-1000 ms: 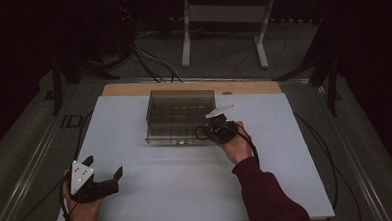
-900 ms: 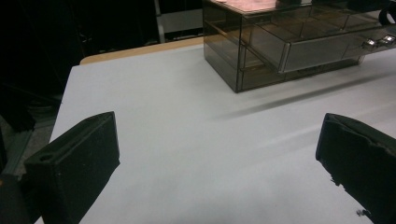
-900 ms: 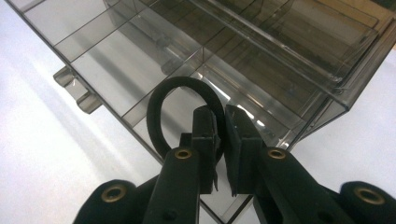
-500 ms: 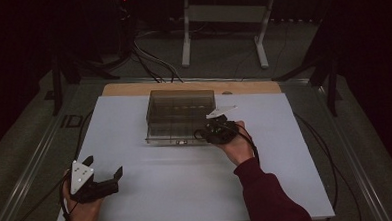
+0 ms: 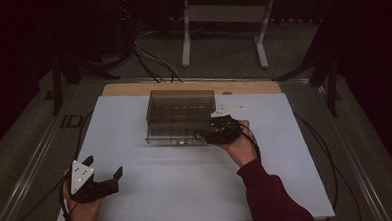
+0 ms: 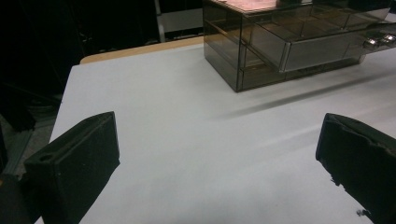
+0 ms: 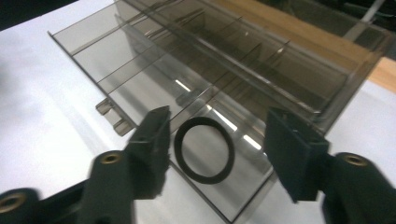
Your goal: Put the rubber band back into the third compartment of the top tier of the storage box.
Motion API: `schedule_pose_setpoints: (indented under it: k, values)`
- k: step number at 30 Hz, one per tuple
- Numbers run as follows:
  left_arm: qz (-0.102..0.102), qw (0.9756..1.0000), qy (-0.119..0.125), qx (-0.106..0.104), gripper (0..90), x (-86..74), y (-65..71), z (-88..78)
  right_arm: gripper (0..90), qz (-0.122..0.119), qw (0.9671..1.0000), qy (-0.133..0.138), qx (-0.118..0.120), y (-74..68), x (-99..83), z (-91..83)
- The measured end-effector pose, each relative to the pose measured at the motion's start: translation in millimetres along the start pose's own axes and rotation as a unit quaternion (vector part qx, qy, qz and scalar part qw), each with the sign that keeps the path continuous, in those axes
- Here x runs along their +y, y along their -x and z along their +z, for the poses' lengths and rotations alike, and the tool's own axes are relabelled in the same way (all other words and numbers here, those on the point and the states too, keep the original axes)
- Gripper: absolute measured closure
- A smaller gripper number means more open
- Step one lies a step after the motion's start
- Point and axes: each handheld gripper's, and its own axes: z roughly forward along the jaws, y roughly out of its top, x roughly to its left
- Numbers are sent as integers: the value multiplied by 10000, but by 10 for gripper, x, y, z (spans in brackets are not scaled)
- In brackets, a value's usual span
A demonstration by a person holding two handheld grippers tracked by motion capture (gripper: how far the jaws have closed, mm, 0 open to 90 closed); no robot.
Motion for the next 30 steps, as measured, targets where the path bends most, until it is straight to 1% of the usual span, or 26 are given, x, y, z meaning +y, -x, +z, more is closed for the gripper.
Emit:
schedule_pose_setpoints:
  k: [3, 4, 7, 9, 10, 12, 13, 15, 16, 19, 21, 30]
  values:
    - [-4, 10000, -3, -2, 4, -1, 2, 3, 322, 27, 9999, 71, -136, 15, -4, -41]
    - [-4, 10000, -3, -2, 4, -1, 2, 3, 322, 27, 9999, 71, -136, 15, -4, -41]
    - [3, 10000, -6, -1, 4, 1, 2, 2, 225, 103, 9995, 130, -275, 45, -21, -80]
    - [-4, 10000, -5, 1, 4, 0, 2, 4, 188, 129, 9993, 130, -331, 62, -35, -93]
    - [-4, 10000, -5, 1, 4, 0, 2, 4, 188, 129, 9993, 130, -331, 62, -35, -93]
    - [-11, 10000, 0, 3, 4, 0, 1, 3, 150, 193, 9989, 132, -408, 88, -59, -115]
    - [-7, 10000, -2, 2, 4, 0, 1, 3, 132, 204, 9989, 154, -404, 102, -71, -128]
    - [-9, 10000, -1, 2, 4, -1, 0, 3, 72, 243, 9985, 151, -468, 117, -86, -143]
    - [-9, 10000, -1, 2, 4, -1, 0, 3, 72, 243, 9985, 151, -468, 117, -86, -143]
    - [-11, 10000, 0, 3, 4, -1, 2, 6, 18, 289, 9980, 144, -543, 142, -118, -174]
    - [-9, 10000, -2, 6, 4, -1, 2, 6, 2, 293, 9979, 168, -562, 153, -132, -191]
    - [-17, 10000, -1, 1, 4, -3, 0, 11, 1, 348, 9967, 220, -694, 206, -208, -280]
